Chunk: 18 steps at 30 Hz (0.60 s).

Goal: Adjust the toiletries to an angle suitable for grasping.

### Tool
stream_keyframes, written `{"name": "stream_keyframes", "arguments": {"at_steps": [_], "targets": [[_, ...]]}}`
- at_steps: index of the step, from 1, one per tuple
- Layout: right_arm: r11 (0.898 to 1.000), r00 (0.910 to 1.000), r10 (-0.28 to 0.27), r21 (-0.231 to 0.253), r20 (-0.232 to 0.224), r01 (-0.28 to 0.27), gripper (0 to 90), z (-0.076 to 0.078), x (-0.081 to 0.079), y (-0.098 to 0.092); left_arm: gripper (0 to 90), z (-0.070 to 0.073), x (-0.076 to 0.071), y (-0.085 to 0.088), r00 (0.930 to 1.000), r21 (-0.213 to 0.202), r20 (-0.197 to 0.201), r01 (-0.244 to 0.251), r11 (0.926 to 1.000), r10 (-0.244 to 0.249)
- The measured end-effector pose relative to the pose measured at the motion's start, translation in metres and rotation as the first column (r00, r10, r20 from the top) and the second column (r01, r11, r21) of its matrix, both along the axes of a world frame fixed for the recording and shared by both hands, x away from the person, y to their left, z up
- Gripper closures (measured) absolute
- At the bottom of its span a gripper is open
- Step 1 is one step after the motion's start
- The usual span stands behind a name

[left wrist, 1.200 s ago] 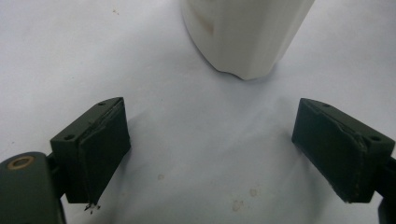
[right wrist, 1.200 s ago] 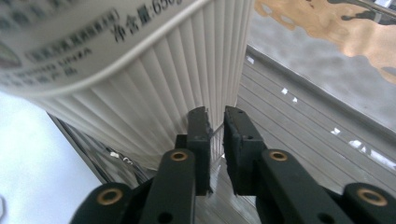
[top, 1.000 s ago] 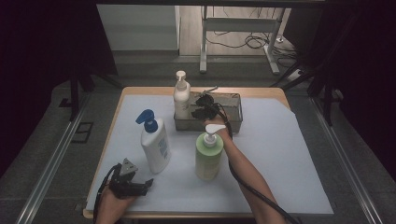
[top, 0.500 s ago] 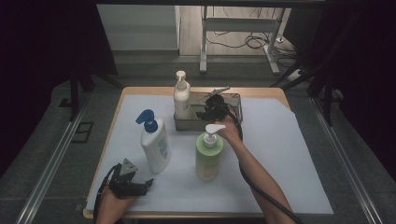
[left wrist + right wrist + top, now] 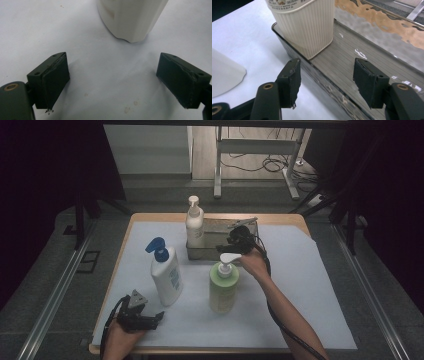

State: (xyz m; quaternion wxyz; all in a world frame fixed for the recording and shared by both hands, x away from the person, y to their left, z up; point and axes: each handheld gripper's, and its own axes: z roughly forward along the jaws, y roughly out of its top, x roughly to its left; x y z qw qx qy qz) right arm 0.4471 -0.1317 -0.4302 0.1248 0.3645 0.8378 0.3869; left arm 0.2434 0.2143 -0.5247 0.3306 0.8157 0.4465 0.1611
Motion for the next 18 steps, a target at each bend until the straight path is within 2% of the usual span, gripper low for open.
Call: {"name": "stream_keyframes", "arguments": {"at_steps": [8,18], "targets": [[1.0,0.9999,-0.011,0.026,-0.002,0.011,33.2,0.002,-0.014,-0.018,10.8,0.0,0.0,0.0,1.0,-0.001,-0.001,0.0,1.0,0.0],[1.0,1.0,-0.005,0.026,0.003,0.005,30.8,-0.002,-0.031,-0.038,10.8,0.0,0.0,0.0,1.0,-0.001,0.0,0.0,1.0,0.0]]}}
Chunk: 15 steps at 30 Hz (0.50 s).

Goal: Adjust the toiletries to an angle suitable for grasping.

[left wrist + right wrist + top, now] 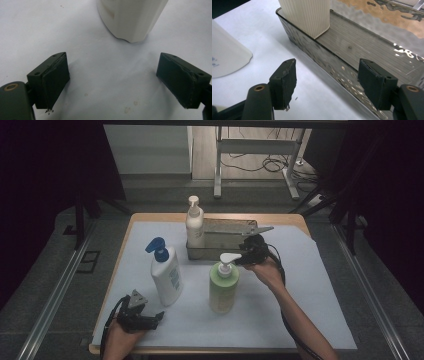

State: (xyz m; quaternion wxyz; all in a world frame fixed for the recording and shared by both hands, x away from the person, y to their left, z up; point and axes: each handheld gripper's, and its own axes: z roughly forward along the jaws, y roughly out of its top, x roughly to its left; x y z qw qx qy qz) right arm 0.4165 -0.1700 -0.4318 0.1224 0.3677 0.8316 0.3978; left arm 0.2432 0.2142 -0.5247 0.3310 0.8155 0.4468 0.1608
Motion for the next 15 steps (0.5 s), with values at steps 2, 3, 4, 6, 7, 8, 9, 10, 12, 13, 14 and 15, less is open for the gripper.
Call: {"name": "stream_keyframes", "arguments": {"at_steps": [2,3,4,6,7,8,9,10,12,13,14,15], "targets": [[1.0,1.0,0.004,0.003,-0.002,-0.004,30.2,0.0,-0.003,-0.003,10.8,0.0,0.0,0.0,1.0,0.0,0.0,0.0,1.0,0.0],[1.0,1.0,0.004,0.004,0.0,-0.004,30.0,0.0,-0.005,-0.005,10.8,0.0,0.0,0.0,1.0,0.0,0.0,0.0,1.0,0.0],[1.0,0.9999,0.011,0.004,0.0,-0.011,29.8,0.0,-0.007,-0.006,10.8,0.0,0.0,0.0,1.0,0.0,0.0,0.0,1.0,0.0],[1.0,0.9999,0.015,-0.002,0.0,-0.015,29.3,0.0,-0.011,-0.009,10.8,0.0,0.0,0.0,1.0,0.0,0.0,0.0,1.0,0.0],[1.0,0.9999,0.015,-0.01,0.006,-0.015,28.7,-0.001,-0.013,-0.01,10.8,0.0,0.0,0.0,1.0,0.0,0.0,0.0,1.0,0.0],[1.0,0.9998,0.017,-0.015,0.011,-0.016,28.2,-0.001,-0.015,-0.011,10.8,0.0,0.0,0.0,1.0,0.0,0.0,0.0,1.0,0.0],[1.0,0.9997,0.019,-0.017,0.013,-0.018,27.8,-0.001,-0.017,-0.012,10.8,0.0,0.0,0.0,1.0,0.0,0.0,0.0,1.0,0.0],[1.0,0.9997,0.022,-0.014,0.012,-0.022,27.5,-0.001,-0.019,-0.013,10.8,0.0,0.0,0.0,1.0,0.0,0.0,0.0,1.0,0.0],[1.0,0.9995,0.028,-0.013,0.01,-0.028,27.1,-0.001,-0.024,-0.015,10.8,0.0,0.0,0.0,1.0,0.0,0.001,0.0,1.0,0.0],[0.999,0.9994,0.032,-0.018,0.013,-0.031,26.8,-0.001,-0.026,-0.016,10.8,0.0,0.0,0.0,1.0,0.001,0.001,0.0,1.0,0.0],[0.999,0.9992,0.036,-0.023,0.018,-0.036,26.6,-0.001,-0.028,-0.016,10.8,0.0,0.0,0.0,1.0,0.0,0.001,0.0,1.0,0.0],[0.999,0.9989,0.042,-0.03,0.023,-0.041,26.4,-0.001,-0.031,-0.017,10.8,0.0,0.0,0.0,1.0,0.001,0.001,0.0,1.0,0.0]]}}
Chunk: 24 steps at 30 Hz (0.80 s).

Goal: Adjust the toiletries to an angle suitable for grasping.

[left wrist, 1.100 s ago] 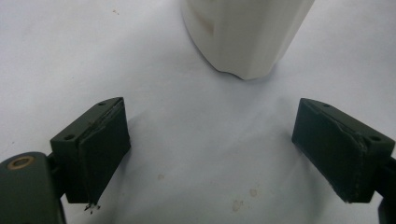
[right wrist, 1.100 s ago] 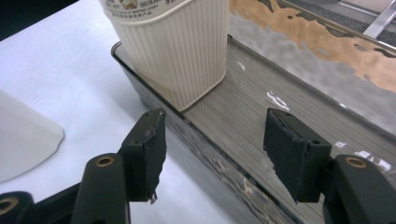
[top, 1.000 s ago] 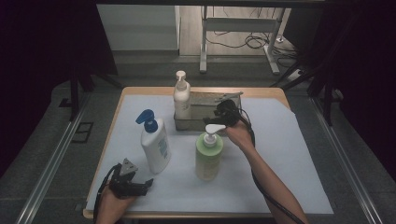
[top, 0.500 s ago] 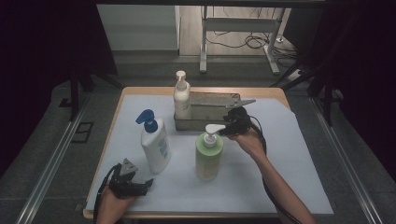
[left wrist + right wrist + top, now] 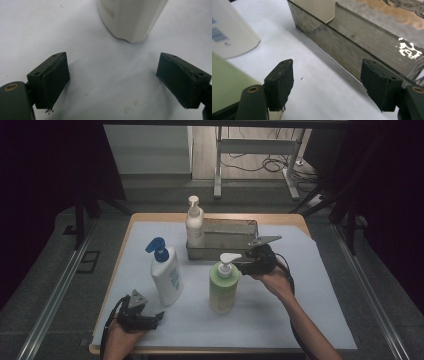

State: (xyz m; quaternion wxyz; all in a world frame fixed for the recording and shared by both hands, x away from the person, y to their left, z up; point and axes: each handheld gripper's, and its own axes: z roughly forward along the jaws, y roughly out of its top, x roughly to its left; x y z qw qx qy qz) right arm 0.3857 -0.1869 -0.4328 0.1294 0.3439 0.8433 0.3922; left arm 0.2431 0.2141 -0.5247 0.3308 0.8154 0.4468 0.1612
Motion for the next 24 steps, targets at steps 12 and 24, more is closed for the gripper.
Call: {"name": "stream_keyframes", "arguments": {"at_steps": [12,24], "targets": [[0.999,0.9993,0.037,-0.021,-0.003,-0.037,23.3,-0.007,-0.026,-0.013,10.8,0.0,0.0,0.0,1.0,0.0,0.0,-0.001,1.0,0.001],[0.998,0.9978,0.065,0.0,-0.006,-0.065,18.1,-0.012,-0.054,-0.027,10.8,0.0,0.0,0.0,1.0,0.0,0.001,-0.003,1.0,0.003]]}}
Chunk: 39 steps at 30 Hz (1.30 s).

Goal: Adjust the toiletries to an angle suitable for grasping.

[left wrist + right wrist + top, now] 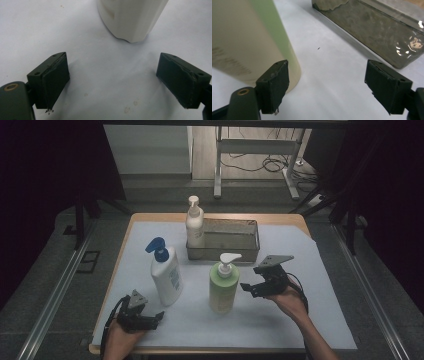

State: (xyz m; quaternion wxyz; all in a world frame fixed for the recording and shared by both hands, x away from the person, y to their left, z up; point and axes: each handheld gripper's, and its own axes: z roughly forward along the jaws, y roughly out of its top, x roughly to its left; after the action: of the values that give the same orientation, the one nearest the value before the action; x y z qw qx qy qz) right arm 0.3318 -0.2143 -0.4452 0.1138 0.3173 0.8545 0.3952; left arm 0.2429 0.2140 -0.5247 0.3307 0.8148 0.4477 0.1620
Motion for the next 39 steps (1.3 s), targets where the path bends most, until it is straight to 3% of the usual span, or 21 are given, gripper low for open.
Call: {"name": "stream_keyframes", "arguments": {"at_steps": [23,39], "targets": [[0.993,0.993,0.118,0.011,-0.002,-0.118,5.7,-0.005,-0.037,0.012,10.8,0.0,0.0,0.0,1.0,0.0,0.001,-0.002,1.0,0.002],[0.985,0.9853,0.171,0.009,0.012,-0.171,5.8,0.01,-0.046,0.036,10.8,0.0,0.0,0.0,1.0,-0.004,0.002,-0.005,1.0,0.005]]}}
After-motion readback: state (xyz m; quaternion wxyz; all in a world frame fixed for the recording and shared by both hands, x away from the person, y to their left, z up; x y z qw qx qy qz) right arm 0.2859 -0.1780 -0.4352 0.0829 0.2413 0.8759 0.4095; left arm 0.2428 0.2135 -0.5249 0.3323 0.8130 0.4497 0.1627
